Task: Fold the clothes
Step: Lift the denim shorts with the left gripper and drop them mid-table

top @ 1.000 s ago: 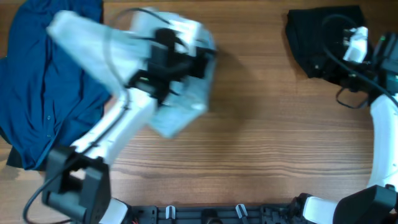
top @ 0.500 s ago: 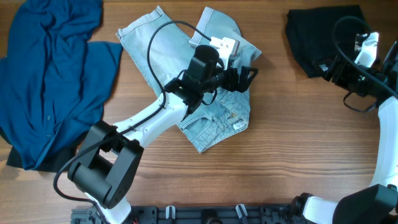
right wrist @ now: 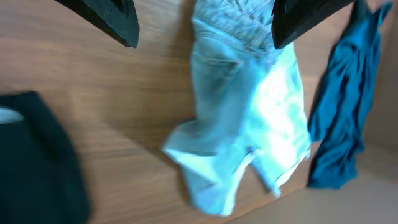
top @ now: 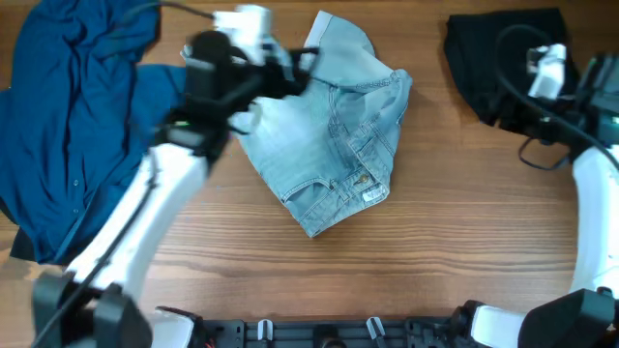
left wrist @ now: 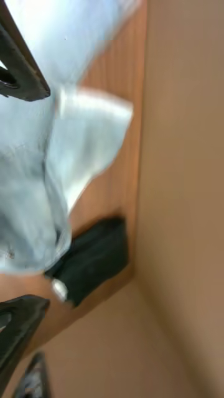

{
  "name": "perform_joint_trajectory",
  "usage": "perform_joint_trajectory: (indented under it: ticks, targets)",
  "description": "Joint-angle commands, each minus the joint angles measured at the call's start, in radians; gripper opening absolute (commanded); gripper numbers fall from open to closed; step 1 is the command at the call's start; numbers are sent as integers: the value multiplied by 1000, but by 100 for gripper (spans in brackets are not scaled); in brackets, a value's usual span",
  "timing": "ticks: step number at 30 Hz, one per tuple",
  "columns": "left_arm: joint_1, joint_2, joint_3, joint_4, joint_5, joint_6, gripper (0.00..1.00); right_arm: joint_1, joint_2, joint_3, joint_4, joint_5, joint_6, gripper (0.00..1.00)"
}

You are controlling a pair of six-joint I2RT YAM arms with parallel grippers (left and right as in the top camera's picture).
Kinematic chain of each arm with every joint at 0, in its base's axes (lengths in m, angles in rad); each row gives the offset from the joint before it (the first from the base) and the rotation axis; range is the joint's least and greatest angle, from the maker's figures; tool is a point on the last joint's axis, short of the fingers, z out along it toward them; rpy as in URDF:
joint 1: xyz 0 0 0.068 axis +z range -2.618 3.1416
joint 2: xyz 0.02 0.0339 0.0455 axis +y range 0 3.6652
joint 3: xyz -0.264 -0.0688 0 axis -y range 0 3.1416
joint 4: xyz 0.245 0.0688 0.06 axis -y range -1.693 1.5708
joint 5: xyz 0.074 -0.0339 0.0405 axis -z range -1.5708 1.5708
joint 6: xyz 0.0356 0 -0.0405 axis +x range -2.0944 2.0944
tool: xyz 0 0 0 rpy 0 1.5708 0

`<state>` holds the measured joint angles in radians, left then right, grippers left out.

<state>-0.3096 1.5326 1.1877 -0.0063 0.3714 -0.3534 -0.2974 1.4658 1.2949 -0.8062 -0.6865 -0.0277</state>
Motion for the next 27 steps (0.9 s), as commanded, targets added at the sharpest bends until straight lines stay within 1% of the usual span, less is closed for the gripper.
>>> perform_joint_trajectory:
  ticks: [1, 3, 5, 9, 12, 14, 21, 23, 25, 27]
  targets:
    - [156, -23, 8, -184, -44, 9, 100, 127, -22, 20, 25, 50, -21, 69]
    - [193, -11, 8, -247, -61, 9, 100, 193, -19, 20, 31, 113, -8, 69]
    - [222, 2, 8, -299, -75, 9, 100, 270, -11, 20, 35, 222, 35, 69]
    - [246, 14, 8, -343, -116, 9, 100, 392, 34, 19, 31, 387, 119, 68]
    - [247, 15, 8, -350, -174, 8, 100, 425, 109, 19, 13, 488, 193, 61]
    - [247, 15, 8, -350, -185, 9, 100, 419, 175, 19, -6, 542, 264, 59]
    - [247, 28, 8, -349, -206, 9, 100, 355, 370, 19, -16, 561, 346, 58]
    - [247, 40, 8, -351, -217, 9, 100, 344, 401, 19, 18, 524, 328, 58]
    - [247, 58, 8, -351, -217, 9, 100, 352, 402, 20, 84, 444, 230, 57]
    - [247, 72, 8, -351, -217, 9, 100, 371, 394, 23, 145, 436, 200, 58]
